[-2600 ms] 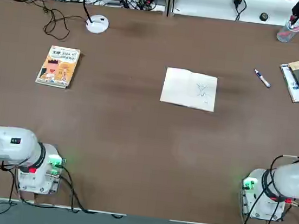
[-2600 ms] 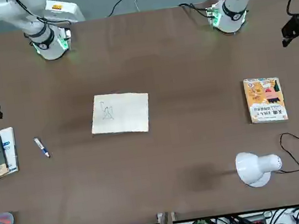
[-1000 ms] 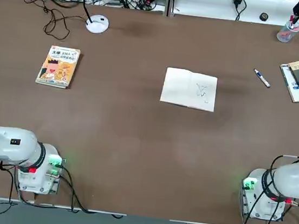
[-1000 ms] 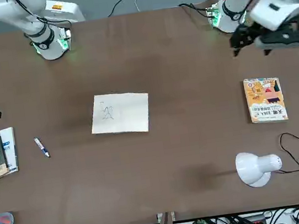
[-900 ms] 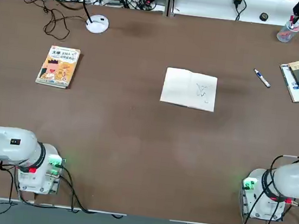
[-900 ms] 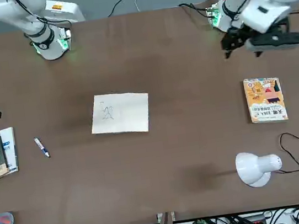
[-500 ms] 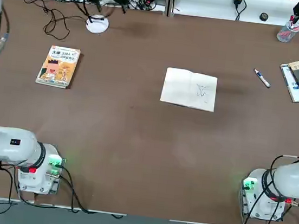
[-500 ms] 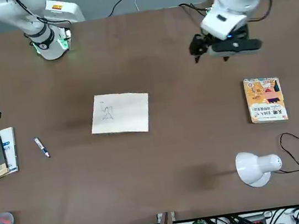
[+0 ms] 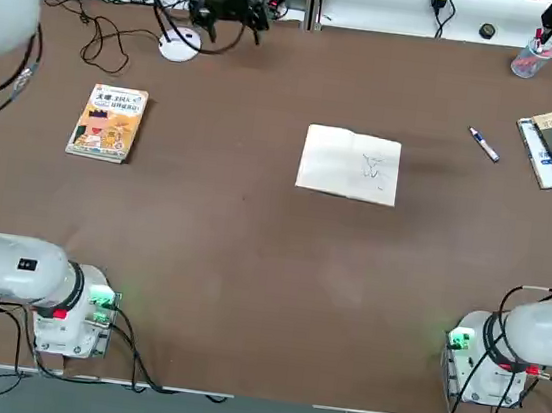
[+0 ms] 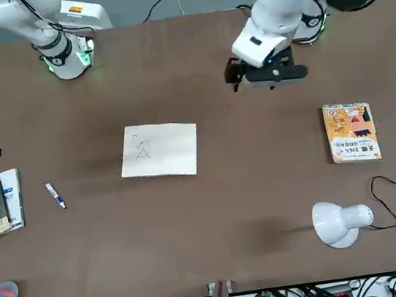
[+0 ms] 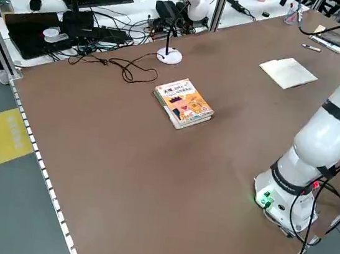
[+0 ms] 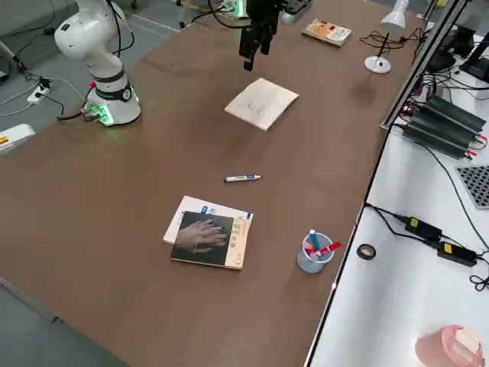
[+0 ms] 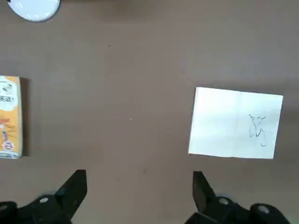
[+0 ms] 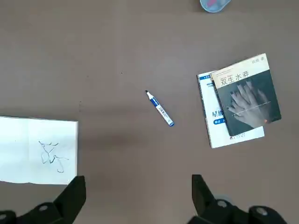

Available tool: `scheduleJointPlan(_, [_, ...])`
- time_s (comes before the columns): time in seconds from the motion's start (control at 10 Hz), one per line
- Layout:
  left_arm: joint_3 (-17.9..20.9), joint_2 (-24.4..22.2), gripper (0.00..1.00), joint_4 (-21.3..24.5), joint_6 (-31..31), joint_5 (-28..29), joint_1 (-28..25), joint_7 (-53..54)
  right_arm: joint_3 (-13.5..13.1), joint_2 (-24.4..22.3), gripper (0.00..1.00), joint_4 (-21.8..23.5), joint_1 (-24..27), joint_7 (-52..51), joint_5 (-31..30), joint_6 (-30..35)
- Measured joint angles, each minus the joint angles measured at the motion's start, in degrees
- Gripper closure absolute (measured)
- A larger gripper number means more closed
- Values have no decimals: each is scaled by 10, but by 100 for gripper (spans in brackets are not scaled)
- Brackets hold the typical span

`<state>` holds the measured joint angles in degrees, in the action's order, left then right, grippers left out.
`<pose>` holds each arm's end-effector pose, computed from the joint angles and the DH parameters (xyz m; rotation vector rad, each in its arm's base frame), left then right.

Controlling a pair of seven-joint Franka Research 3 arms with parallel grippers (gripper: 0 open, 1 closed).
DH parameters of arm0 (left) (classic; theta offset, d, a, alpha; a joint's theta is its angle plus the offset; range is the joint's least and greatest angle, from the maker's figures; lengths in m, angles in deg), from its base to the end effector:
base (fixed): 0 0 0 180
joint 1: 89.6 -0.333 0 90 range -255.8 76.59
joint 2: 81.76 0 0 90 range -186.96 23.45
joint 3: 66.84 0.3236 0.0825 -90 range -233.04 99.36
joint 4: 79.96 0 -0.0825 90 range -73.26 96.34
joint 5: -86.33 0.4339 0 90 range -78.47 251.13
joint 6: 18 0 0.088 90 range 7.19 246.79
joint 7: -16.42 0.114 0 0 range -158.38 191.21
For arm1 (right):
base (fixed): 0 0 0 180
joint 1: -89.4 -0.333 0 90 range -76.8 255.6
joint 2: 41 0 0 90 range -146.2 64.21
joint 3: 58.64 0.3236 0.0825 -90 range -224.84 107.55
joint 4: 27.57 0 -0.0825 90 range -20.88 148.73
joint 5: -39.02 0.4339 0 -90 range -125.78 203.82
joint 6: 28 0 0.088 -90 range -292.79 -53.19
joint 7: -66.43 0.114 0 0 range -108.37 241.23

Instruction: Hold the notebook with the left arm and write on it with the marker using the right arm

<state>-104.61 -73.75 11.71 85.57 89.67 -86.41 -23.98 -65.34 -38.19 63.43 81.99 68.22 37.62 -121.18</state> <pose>0.5148 -0.4099 0.5606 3.0558 -0.0180 0.0851 0.6233 0.0066 0.5909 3.1111 -0.0268 -0.0156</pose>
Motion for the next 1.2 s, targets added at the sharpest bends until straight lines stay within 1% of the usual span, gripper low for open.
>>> scheduleJointPlan(0.5, [-1, 62, 0, 1, 44, 70, 71, -111, 0, 0, 0, 0, 0, 0, 0, 0])
scheduleJointPlan(0.7, [-2, 93, 0, 1, 67, 106, 95, -153, 0, 0, 0, 0, 0, 0, 0, 0])
scheduleJointPlan(0.9, [-2, 126, 0, 0, 76, 153, 121, -196, 0, 0, 0, 1, 0, 0, 0, 0])
scheduleJointPlan(1.2, [-1, 177, 0, -6, 89, 194, 155, -240, 0, 0, 0, 2, 0, 0, 0, 0])
